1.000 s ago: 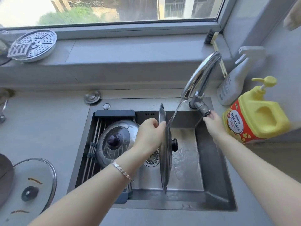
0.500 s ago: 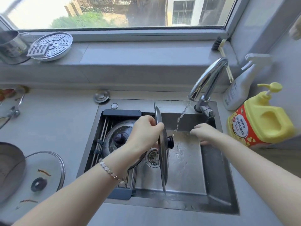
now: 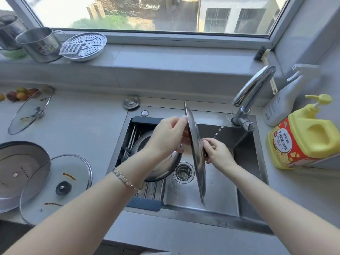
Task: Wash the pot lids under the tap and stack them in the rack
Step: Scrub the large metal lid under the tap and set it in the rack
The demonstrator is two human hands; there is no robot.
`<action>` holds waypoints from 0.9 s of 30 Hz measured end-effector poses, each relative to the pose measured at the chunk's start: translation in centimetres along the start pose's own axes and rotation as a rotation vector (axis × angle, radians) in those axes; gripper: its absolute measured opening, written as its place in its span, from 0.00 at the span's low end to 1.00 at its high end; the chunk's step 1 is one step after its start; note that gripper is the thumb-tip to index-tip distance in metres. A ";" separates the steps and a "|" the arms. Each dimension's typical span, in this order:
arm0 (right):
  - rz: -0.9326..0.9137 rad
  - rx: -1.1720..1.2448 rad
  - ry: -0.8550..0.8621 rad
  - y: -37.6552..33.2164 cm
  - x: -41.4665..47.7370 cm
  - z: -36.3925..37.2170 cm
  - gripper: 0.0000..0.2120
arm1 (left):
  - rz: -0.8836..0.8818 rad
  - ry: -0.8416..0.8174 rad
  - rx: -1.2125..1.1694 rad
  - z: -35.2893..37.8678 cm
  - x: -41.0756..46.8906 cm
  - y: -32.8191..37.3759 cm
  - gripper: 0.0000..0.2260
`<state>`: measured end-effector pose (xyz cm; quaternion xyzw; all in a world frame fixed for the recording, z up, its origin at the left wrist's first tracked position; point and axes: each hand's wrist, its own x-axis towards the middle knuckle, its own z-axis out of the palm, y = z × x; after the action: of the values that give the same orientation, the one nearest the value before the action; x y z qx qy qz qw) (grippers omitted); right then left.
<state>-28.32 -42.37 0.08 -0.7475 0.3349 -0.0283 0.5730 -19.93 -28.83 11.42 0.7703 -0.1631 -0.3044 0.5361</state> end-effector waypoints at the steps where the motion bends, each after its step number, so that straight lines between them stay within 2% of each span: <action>1: -0.019 0.012 0.032 -0.2 0.1 -0.3 0.08 | -0.004 0.024 -0.011 -0.6 -0.2 -0.6 0.14; 4: -0.015 0.089 0.067 0.3 0.2 -0.9 0.08 | -0.087 0.075 -0.013 -2.4 -0.9 -3.2 0.11; 9: 0.201 0.122 0.085 2.6 -0.5 -0.6 0.08 | -0.284 0.133 -0.033 -4.6 -2.5 -7.3 0.08; 14: 0.264 0.159 0.146 3.1 -0.7 0.2 0.07 | -0.343 0.152 -0.010 -6.4 -3.9 -9.9 0.06; 20: 0.342 0.269 0.047 2.6 -1.2 2.3 0.08 | -0.383 0.197 -0.029 -8.7 -4.4 -11.2 0.06; 24: 0.328 0.045 0.125 1.3 -1.2 4.1 0.09 | -0.383 0.223 -0.020 -10.4 -4.5 -12.1 0.08; 27: 0.194 -0.274 0.135 -1.1 -1.1 5.6 0.12 | -0.395 0.233 -0.019 -11.6 -4.5 -12.8 0.07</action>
<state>-26.31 -36.98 -0.52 -0.7791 0.4441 0.0229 0.4419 -16.80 -13.05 3.68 0.8122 0.0566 -0.3138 0.4886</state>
